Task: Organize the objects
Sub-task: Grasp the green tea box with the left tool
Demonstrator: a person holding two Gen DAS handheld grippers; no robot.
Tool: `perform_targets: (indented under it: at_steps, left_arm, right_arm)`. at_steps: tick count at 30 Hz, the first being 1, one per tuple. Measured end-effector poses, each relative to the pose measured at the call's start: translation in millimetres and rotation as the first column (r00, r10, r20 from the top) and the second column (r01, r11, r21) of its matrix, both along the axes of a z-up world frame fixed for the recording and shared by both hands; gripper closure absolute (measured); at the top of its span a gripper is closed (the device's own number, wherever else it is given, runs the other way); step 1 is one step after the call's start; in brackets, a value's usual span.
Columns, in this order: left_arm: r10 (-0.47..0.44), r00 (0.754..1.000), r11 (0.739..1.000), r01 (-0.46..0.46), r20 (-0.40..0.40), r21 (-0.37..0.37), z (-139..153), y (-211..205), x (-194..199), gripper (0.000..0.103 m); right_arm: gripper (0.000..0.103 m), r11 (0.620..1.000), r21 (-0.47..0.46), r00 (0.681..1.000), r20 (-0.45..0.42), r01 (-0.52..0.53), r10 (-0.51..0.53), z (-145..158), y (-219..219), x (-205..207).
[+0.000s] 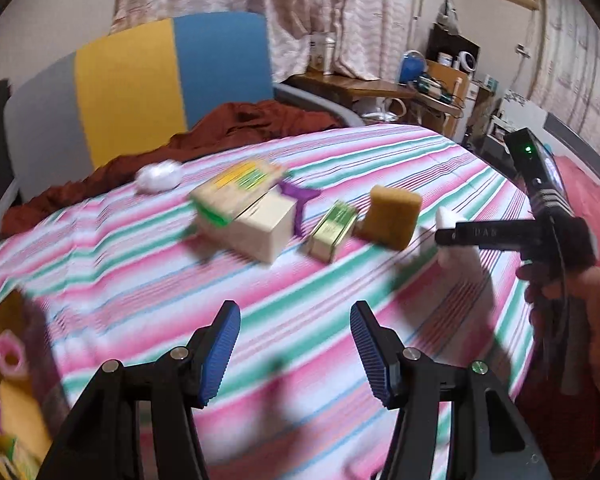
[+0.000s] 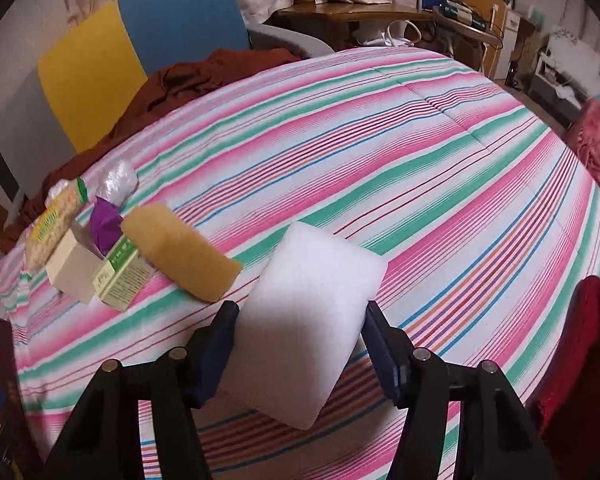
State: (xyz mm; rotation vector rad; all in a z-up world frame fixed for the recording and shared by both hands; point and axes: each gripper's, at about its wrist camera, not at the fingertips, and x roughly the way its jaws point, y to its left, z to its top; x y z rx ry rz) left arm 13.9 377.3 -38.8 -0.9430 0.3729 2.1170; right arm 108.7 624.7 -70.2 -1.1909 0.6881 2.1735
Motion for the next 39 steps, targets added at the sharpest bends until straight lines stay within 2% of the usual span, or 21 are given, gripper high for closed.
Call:
perform_targets:
  at_steps: [4, 7, 11, 17, 21, 23, 25, 26, 27, 30, 39]
  left_arm:
    - [-0.057, 0.998, 0.998, 0.057, 0.01, -0.01, -11, 42, -10, 0.045]
    - [-0.056, 0.998, 0.998, 0.057, 0.042, -0.018, -20, 63, -23, 0.045]
    - [-0.071, 0.996, 0.997, 0.072, 0.046, -0.026, -25, 83, -37, 0.045]
    - [-0.138, 0.99, 0.984, 0.133, -0.038, -0.115, -34, 111, -43, 0.045]
    - [-0.162, 0.987, 0.976, 0.159, -0.007, -0.149, -48, 124, -49, 0.05]
    - [-0.15, 0.988, 0.976, 0.153, 0.034, -0.154, -56, 127, -55, 0.054]
    - [-0.123, 0.99, 0.979, 0.132, 0.065, -0.158, -65, 126, -58, 0.065]
    - [-0.118, 0.99, 0.979, 0.128, 0.076, -0.155, -68, 125, -58, 0.065]
    - [-0.116, 0.991, 0.984, 0.124, 0.066, -0.129, -69, 121, -56, 0.066]
    - [-0.124, 0.992, 0.986, 0.126, 0.028, -0.108, -70, 113, -49, 0.072]
    - [-0.092, 0.995, 0.994, 0.09, -0.027, -0.061, -62, 81, -26, 0.072]
  right_arm:
    - [0.04, 1.0, -0.002, 1.0, -0.013, -0.003, 0.003, 1, -1, -4]
    - [0.04, 1.0, 0.005, 1.0, -0.011, -0.005, 0.005, 1, 0, -5]
    - [0.04, 1.0, 0.01, 1.0, -0.002, -0.006, 0.006, 0, 0, -8]
    - [0.04, 1.0, 0.016, 1.0, 0.0, -0.016, 0.016, 0, -1, -12]
    - [0.04, 1.0, 0.014, 1.0, 0.0, -0.015, 0.015, -1, 1, -12]
    - [0.04, 1.0, 0.007, 1.0, -0.003, -0.01, 0.01, -1, 2, -12]
    - [0.04, 1.0, -0.001, 1.0, -0.008, -0.002, 0.002, -1, 4, -10]
    - [0.04, 1.0, -0.004, 1.0, -0.01, 0.001, -0.001, -2, 5, -10]
    - [0.04, 1.0, -0.006, 1.0, -0.012, 0.003, -0.003, -2, 6, -9]
    - [0.04, 1.0, -0.007, 1.0, -0.012, 0.01, -0.01, -3, 8, -9]
    - [0.04, 1.0, 0.019, 1.0, -0.019, 0.006, -0.006, 0, 8, -8]
